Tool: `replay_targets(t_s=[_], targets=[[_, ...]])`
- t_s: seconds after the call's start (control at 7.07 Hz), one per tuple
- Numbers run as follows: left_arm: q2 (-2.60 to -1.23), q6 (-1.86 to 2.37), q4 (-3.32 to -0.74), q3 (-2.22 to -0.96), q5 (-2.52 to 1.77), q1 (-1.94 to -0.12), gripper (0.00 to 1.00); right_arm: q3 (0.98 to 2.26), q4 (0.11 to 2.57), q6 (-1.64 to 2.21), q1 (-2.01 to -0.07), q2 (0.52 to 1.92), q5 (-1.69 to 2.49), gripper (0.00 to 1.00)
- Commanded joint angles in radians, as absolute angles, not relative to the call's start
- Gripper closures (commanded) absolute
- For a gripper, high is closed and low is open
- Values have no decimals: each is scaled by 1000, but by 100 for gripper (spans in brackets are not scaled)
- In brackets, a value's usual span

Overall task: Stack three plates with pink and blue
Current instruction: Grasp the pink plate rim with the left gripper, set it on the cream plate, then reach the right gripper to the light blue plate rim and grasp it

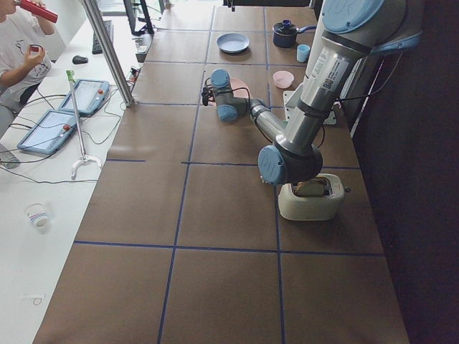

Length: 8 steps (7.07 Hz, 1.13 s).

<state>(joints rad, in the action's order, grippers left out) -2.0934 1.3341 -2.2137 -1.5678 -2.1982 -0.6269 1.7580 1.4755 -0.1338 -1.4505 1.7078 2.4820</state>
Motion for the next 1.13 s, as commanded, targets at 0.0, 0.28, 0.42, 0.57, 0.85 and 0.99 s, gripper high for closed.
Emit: replay_targets(t_s=[0.0, 0.28, 0.42, 0.57, 0.85, 0.99], targets=[[-2098, 1333, -2215, -1563, -2187, -609, 83, 1753, 1480, -126, -1445, 1709, 2483, 0], [-2097, 1336, -2215, -1574, -2145, -601, 1, 1747, 1479, -124, -1431, 1710, 2484, 0], [-2091, 1356, -2214, -1609, -2134, -606, 0, 1747, 1476, -71, -1392, 1712, 2482, 0], [-2088, 1386, -2215, -1638, -2135, -623, 0, 1746, 1456, 1, -1352, 1713, 2479, 0], [-2086, 1411, -2214, -1658, -2137, -650, 0, 1656, 1270, 212, -1327, 1713, 2467, 0], [-2083, 1413, -2214, -1660, -2137, -655, 0, 1575, 1086, 310, -1268, 1718, 2389, 0]])
